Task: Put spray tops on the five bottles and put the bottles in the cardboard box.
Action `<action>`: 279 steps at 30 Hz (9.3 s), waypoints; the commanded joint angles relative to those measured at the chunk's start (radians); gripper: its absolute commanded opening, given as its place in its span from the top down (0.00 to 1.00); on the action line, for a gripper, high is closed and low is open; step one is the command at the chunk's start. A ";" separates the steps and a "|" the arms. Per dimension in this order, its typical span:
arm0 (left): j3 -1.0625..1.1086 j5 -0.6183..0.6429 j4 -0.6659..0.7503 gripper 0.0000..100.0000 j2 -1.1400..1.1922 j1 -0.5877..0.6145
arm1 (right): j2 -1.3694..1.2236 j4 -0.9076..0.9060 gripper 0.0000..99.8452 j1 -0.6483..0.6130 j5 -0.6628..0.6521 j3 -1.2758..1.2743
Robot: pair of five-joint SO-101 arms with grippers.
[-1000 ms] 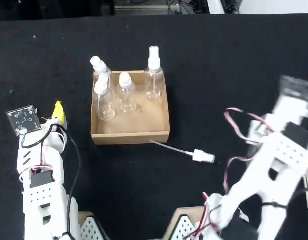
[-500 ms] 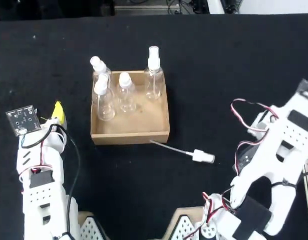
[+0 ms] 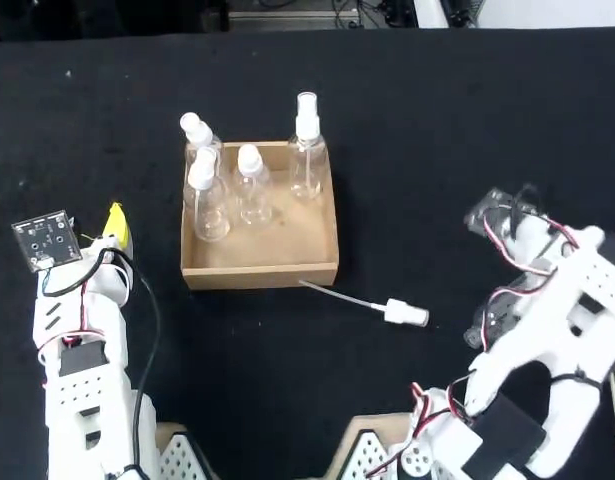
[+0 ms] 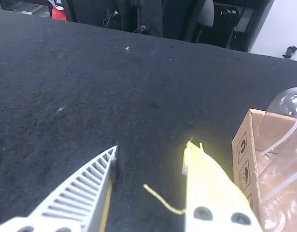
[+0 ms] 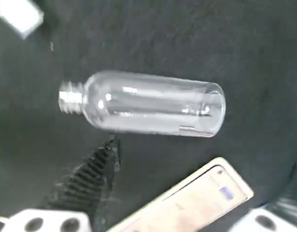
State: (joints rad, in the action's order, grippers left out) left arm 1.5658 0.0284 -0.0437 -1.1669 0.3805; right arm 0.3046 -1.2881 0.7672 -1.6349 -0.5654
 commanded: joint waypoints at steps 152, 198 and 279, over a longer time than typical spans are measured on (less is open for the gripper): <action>-0.604 -0.471 -0.534 0.80 0.078 -1.000 | 0.378 0.064 0.98 0.170 1.447 0.255; -1.658 -0.494 -0.839 0.80 1.530 -1.299 | -0.314 0.040 0.98 0.396 1.297 0.751; -0.832 -0.611 -0.878 0.79 1.040 -1.043 | 0.236 0.175 0.99 0.147 1.306 0.058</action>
State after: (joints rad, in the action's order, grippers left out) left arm 0.7772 -0.5777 -0.9521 -0.1542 -0.6644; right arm 0.4795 -1.1393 0.9298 -0.3322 -0.5117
